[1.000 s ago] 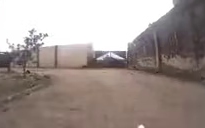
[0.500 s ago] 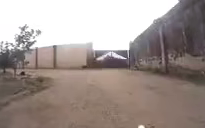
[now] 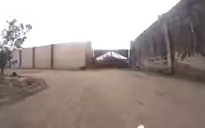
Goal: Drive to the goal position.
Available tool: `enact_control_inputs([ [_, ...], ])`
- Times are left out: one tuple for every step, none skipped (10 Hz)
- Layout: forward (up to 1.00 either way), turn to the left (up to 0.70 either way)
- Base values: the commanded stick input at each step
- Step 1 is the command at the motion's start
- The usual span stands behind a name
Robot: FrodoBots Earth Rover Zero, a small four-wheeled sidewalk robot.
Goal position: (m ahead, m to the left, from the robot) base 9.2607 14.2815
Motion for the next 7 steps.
enact_control_inputs([
  [1.0,0.27],
  [1.0,0.27],
  [1.0,0.27],
  [1.0,0.27],
  [1.0,0.27],
  [1.0,0.27],
  [1.0,0.0],
])
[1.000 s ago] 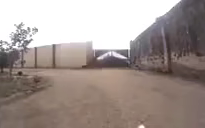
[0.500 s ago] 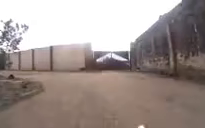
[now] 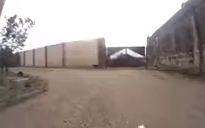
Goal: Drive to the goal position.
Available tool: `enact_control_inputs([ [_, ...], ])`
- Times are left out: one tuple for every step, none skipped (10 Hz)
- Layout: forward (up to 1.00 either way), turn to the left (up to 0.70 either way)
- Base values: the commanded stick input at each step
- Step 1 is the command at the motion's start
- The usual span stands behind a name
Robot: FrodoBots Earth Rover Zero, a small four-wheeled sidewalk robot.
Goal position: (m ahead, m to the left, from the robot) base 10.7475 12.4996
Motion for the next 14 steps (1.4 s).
enact_control_inputs([
  [1.0,0.0],
  [1.0,0.0],
  [1.0,0.0],
  [1.0,0.0],
  [1.0,0.0],
  [1.0,0.0],
  [1.0,0.0],
  [1.0,0.0],
  [1.0,0.0],
  [1.0,0.0],
  [1.0,0.0],
  [1.0,0.0],
  [1.0,0.0],
  [1.0,0.0],
])
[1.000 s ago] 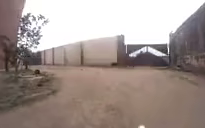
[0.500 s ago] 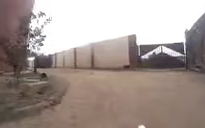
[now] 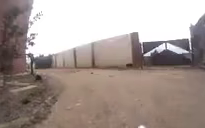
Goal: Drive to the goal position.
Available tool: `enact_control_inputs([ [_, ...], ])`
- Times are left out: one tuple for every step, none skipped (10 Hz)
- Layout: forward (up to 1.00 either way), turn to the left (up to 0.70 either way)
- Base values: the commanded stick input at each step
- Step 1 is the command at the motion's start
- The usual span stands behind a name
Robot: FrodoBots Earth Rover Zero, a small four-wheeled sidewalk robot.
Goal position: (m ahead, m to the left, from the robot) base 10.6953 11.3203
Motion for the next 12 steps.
enact_control_inputs([
  [1.0,0.0],
  [1.0,0.0],
  [1.0,0.0],
  [1.0,0.0],
  [1.0,0.0],
  [1.0,0.0],
  [1.0,0.06],
  [1.0,0.23],
  [1.0,0.27],
  [1.0,0.27],
  [1.0,0.27],
  [1.0,0.27],
])
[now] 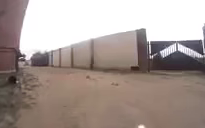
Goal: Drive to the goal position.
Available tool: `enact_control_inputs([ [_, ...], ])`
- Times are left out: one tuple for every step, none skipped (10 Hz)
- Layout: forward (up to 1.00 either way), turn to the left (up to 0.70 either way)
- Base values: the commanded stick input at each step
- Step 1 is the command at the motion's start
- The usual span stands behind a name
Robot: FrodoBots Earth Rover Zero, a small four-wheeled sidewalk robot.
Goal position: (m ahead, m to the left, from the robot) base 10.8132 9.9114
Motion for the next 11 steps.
enact_control_inputs([
  [1.0,0.27],
  [1.0,0.27],
  [1.0,0.27],
  [1.0,0.27],
  [1.0,0.21],
  [1.0,0.04],
  [1.0,0.0],
  [1.0,0.0],
  [1.0,0.0],
  [1.0,0.0],
  [1.0,0.0],
])
